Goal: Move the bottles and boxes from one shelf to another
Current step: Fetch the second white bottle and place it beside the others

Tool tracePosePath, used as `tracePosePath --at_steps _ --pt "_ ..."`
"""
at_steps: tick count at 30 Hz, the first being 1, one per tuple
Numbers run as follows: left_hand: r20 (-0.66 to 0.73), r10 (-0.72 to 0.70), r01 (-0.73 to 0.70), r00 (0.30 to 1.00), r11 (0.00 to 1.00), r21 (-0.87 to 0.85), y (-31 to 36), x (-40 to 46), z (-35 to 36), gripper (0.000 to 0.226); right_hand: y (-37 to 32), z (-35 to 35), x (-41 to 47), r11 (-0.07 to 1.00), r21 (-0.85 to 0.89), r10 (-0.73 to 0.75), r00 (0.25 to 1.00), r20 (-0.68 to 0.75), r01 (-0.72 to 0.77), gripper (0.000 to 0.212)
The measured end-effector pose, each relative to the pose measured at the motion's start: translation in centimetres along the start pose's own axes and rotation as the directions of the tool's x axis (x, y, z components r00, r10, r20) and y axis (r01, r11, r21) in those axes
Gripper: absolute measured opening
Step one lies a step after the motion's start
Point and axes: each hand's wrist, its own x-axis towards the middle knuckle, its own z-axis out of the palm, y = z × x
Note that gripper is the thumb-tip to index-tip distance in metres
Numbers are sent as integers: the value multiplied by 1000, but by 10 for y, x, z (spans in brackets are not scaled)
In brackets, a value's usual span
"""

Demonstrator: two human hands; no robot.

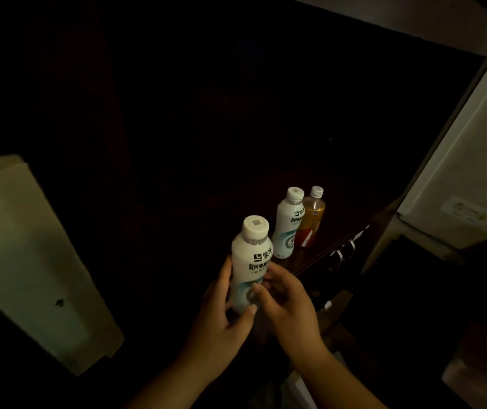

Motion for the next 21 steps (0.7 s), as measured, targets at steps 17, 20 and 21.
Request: tracePosePath --at_steps 17,20,21 --pt "-229 -163 163 960 986 -17 -36 103 61 93 61 -43 107 994 -36 -86 934 347 104 66" --pt "-234 -181 177 955 983 -39 -37 110 67 94 63 -47 114 992 -13 -114 918 380 129 68" --pt "-233 -184 178 955 983 -45 -39 112 69 94 65 -48 115 992 2 -115 915 388 124 68"
